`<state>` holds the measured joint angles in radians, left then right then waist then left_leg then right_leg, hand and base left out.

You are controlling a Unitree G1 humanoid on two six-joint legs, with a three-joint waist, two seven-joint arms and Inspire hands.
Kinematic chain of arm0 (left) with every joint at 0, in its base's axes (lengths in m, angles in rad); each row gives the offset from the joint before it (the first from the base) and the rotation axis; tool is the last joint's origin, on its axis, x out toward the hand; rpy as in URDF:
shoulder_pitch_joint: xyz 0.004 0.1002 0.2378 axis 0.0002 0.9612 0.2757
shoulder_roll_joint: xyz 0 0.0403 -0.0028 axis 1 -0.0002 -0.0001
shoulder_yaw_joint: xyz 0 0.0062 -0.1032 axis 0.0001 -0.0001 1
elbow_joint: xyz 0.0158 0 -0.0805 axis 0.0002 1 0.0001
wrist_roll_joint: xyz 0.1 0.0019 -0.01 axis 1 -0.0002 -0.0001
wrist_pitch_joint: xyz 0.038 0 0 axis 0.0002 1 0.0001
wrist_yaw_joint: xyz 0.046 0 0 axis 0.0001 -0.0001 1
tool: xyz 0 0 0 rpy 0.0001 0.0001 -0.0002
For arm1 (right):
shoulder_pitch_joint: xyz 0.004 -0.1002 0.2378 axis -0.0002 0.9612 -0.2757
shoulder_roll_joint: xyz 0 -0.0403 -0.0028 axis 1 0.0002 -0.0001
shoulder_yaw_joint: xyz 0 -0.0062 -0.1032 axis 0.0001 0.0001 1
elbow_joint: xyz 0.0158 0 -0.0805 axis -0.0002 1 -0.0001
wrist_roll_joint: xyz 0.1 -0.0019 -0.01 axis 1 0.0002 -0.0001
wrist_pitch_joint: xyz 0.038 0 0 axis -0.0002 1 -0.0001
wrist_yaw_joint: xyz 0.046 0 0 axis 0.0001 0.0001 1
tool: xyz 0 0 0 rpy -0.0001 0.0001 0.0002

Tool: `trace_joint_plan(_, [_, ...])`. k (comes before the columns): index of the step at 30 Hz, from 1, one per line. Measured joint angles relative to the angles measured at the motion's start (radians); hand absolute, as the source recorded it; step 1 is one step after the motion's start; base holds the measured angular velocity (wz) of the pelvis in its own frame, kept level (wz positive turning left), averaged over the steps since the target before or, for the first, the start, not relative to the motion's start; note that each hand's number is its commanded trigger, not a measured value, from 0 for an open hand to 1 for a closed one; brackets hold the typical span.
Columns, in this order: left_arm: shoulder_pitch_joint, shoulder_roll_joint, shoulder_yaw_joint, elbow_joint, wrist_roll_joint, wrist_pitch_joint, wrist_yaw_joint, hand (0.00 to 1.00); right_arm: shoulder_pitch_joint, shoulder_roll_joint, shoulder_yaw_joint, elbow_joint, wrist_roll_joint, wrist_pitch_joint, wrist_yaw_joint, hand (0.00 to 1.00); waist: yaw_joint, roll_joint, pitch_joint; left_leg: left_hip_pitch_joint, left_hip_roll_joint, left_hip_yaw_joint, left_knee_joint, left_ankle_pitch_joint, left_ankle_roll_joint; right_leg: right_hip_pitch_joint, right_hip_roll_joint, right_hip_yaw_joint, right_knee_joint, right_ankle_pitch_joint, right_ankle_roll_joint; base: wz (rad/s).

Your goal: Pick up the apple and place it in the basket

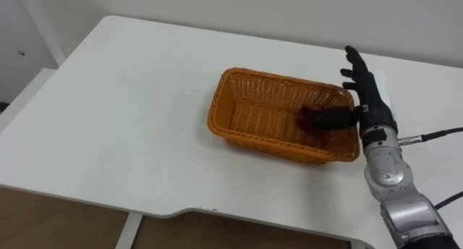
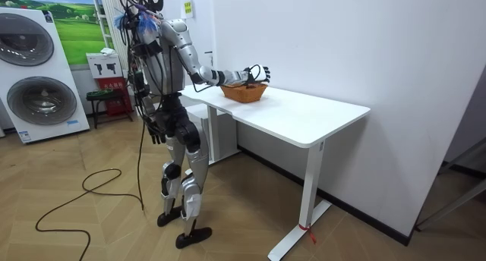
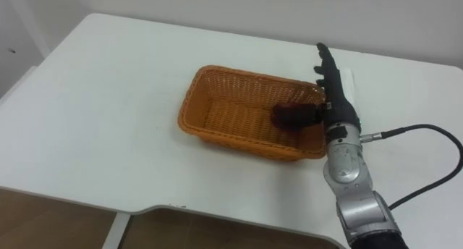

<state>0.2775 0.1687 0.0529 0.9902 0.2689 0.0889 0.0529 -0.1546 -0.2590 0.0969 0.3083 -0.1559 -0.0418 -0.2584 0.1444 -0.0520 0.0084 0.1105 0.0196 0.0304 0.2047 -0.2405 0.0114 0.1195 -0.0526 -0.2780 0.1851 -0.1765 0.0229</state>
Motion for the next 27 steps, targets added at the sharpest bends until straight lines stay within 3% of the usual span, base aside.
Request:
trace_joint_plan(12, [-0.002, 0.004, -0.019, 0.004, -0.005, -0.001, -0.02, 0.0, -0.007, -0.001, -0.011, -0.034, 0.082, 0.0, -0.01, 0.0, -0.016, 0.003, -0.002, 0.006, 0.0, 0.011, -0.001, 0.0, 0.0, 0.002, -0.001, 0.007, 0.0, 0.0, 0.0, -0.02])
trace_joint_plan(16, [0.017, 0.002, 0.005, 0.023, -0.003, -0.008, -0.02, 0.0, -0.007, -0.006, -0.082, -0.134, 0.084, -0.009, -0.031, 0.0, -0.042, 0.001, -0.0035, 0.007, 0.0, 0.013, 0.0, 0.0, 0.0, 0.004, 0.0, 0.008, 0.0, 0.0, 0.0, -0.01])
trace_joint_plan(20, [0.046, -0.001, 0.014, 0.023, -0.003, -0.013, -0.017, 0.0, -0.002, -0.024, -0.165, -0.17, 0.088, -0.059, -0.107, 0.0, -0.066, -0.002, -0.0055, 0.021, 0.001, 0.018, -0.002, 0.0, 0.0, 0.015, 0.0, 0.014, 0.0, 0.0, 0.0, -0.03])
trace_joint_plan(24, [0.055, 0.002, 0.027, 0.033, -0.004, -0.026, -0.015, 0.0, 0.007, -0.027, -0.253, -0.171, 0.09, -0.069, -0.203, 0.0, -0.095, -0.004, -0.0064, 0.022, 0.001, 0.02, -0.003, 0.0, 0.0, 0.013, 0.001, 0.015, 0.001, 0.0, 0.0, -0.05])
trace_joint_plan(27, [0.061, 0.002, 0.05, 0.033, -0.005, -0.036, -0.014, 0.0, 0.013, -0.065, -0.32, -0.171, 0.128, -0.08, -0.282, 0.0, -0.121, -0.002, -0.0082, 0.018, 0.002, 0.031, -0.006, 0.0, 0.0, 0.003, 0.003, 0.026, 0.005, 0.0, 0.0, -0.08])
